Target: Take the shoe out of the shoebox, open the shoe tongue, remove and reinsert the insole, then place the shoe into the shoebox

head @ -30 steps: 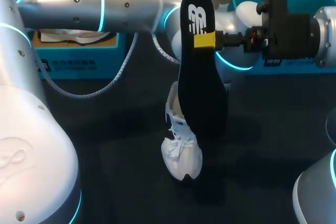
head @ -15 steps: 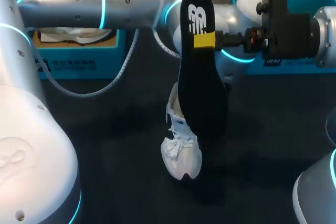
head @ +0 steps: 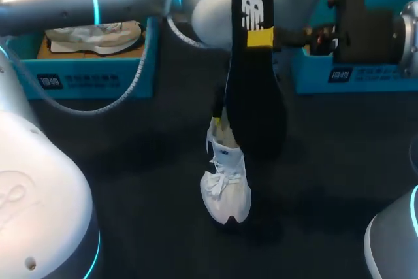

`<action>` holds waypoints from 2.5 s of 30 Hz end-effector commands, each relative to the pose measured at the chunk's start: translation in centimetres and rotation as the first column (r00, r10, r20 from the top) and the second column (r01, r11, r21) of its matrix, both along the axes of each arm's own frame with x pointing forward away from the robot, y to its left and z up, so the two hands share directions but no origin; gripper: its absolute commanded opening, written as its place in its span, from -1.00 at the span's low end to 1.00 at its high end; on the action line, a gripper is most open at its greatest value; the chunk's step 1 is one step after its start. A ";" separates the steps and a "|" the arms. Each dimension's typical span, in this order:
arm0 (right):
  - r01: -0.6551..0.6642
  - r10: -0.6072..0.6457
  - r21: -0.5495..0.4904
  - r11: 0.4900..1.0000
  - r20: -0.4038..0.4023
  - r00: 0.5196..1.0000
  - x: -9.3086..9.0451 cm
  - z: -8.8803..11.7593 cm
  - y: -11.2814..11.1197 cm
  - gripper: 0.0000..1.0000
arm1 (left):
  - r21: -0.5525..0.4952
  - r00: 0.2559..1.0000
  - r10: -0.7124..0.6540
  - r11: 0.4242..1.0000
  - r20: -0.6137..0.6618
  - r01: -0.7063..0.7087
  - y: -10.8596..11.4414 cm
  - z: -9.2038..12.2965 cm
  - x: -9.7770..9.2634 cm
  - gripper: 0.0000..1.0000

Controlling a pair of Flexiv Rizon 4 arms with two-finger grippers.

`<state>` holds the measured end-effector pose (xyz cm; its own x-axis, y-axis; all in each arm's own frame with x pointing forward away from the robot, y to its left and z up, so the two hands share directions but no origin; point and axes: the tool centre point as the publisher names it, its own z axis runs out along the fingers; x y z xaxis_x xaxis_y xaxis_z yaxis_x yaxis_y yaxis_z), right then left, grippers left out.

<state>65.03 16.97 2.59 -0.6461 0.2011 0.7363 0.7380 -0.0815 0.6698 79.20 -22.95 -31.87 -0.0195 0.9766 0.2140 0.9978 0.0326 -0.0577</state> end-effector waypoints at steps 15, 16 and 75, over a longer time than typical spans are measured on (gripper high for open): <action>0.175 -0.176 0.046 0.983 0.007 0.984 4.5 1.8 -3.7 -1.00 | -0.235 0.997 0.050 0.971 0.056 -0.035 5.3 8.0 5.6 1.00; 0.181 -0.181 0.055 0.982 -0.002 0.983 4.9 1.7 -3.9 -1.00 | -0.253 0.997 0.047 0.967 0.058 -0.031 5.6 8.4 5.8 1.00; 0.273 -0.134 0.193 0.942 -0.529 0.838 17.9 -0.9 -5.9 -1.00 | -0.847 0.975 0.028 0.502 0.218 0.175 12.4 21.0 5.0 1.00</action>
<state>80.72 10.04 0.51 -0.1700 0.0253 0.9851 0.8964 -0.4112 0.1652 85.31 -11.47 -10.29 0.1120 0.7491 -0.6530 0.9903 -0.0299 0.1356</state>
